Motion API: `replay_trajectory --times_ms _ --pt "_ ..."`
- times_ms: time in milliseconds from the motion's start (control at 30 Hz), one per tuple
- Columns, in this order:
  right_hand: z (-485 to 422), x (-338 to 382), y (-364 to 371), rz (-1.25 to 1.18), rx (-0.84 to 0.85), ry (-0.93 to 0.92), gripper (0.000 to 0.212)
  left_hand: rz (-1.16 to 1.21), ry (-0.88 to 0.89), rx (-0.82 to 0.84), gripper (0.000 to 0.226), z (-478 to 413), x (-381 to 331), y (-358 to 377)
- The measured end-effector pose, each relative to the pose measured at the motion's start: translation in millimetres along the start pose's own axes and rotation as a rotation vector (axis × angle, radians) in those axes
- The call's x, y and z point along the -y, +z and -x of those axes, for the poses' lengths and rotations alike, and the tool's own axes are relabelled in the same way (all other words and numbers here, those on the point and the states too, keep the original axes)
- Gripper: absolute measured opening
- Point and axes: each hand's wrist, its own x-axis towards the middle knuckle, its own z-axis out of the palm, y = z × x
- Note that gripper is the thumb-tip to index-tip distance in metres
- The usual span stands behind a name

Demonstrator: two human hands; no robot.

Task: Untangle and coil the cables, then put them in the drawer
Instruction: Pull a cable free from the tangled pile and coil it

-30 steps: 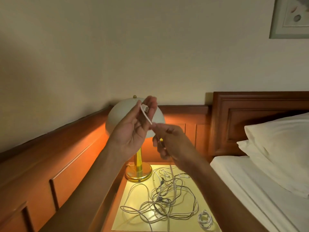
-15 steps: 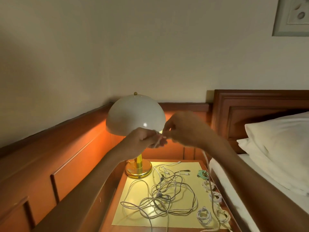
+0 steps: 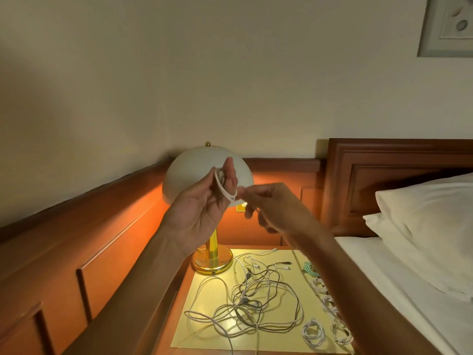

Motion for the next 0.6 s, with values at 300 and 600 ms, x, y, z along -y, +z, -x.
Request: replay_trajectory --times_ms 300,600 --pt "10 -11 12 0.702 -0.086 -0.095 0.024 -1.193 0.552 -0.249 0.021 -35 20 -23" --pt "-23 21 -53 1.002 0.026 -0.191 0.021 -1.814 -0.097 0.197 0.033 -21 -11 -60"
